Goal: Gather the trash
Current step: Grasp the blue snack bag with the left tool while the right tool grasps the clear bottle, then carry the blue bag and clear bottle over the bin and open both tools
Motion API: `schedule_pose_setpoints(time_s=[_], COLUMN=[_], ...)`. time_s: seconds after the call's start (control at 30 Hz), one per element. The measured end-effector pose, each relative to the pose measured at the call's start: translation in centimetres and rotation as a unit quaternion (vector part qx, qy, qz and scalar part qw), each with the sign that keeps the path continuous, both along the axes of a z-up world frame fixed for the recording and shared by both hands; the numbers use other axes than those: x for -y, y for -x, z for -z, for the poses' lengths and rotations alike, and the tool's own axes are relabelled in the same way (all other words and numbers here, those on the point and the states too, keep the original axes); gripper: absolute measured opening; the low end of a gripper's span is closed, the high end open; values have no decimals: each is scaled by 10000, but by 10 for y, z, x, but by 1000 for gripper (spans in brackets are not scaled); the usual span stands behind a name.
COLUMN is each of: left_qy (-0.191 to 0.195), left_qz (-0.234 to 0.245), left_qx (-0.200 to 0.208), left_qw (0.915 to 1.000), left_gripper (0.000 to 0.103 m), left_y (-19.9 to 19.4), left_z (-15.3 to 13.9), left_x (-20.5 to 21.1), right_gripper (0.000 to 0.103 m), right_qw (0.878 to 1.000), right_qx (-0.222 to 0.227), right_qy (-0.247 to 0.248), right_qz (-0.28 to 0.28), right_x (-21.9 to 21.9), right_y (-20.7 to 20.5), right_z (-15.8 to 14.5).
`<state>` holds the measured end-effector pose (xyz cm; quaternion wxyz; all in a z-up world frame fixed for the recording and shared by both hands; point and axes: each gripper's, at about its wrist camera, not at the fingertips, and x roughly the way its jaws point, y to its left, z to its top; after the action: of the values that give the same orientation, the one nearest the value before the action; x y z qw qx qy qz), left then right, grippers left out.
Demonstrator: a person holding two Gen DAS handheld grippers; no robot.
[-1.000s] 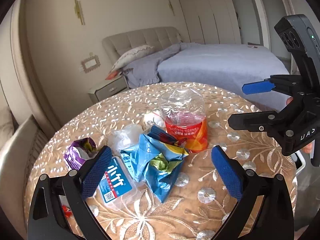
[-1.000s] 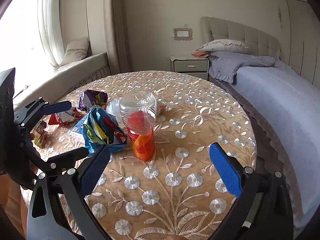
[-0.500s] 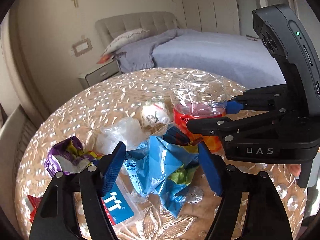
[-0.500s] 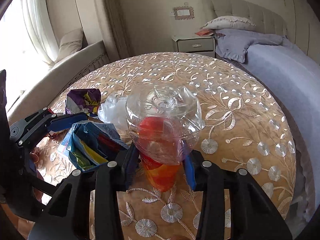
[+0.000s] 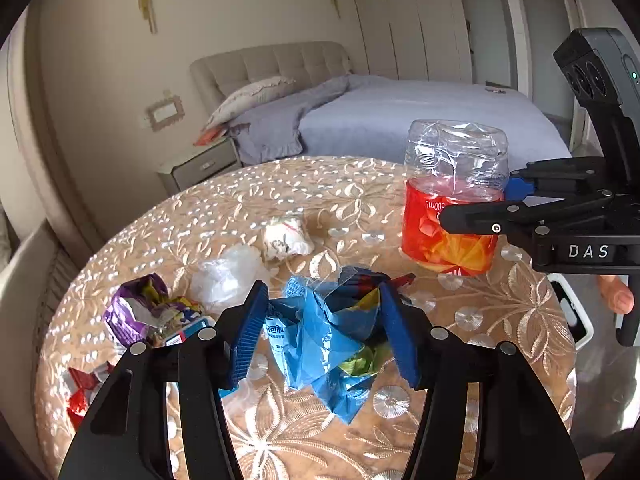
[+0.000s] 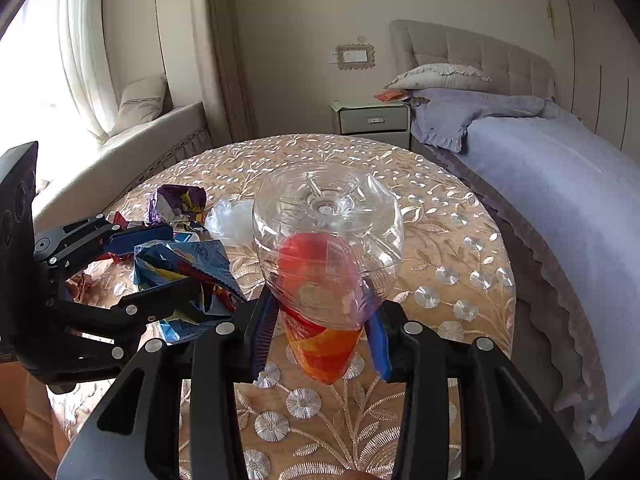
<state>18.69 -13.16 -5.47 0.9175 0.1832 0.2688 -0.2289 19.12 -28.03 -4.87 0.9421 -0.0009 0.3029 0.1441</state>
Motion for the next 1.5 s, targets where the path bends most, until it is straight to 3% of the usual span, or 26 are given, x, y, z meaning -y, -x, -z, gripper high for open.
schedule_pose_setpoints(time_s=[0.13,0.43,0.73,1.0,1.13,1.33,1.5], left_qy=[9,-10,-116,-428,-751,-1164,-1173], left_qz=[16,642,1770,2934,3496,4138,4292], left_qx=[69,453,336,-129,-363,-735,-1062], left_qw=[10000,9969,9836,9549,9332,8999,8892], left_gripper=[50,50,50,50,50,50,51], left_y=[16,62,98,128,135,130,109], left_z=[-3,-36,-25,32,76,145,179], left_x=[5,43,127,226,267,311,331], right_gripper=[42,42,42,42,43,43,42], right_qw=[9999,9980,9938,9911,9897,9864,9819], right_qx=[94,490,484,31,-280,-990,-1472], right_qy=[-1,201,638,864,921,976,1022], right_qz=[55,333,770,1013,1062,873,615], right_x=[10,49,125,191,219,257,269], right_y=[18,70,141,185,189,165,133], right_z=[-5,-23,-10,40,75,134,176])
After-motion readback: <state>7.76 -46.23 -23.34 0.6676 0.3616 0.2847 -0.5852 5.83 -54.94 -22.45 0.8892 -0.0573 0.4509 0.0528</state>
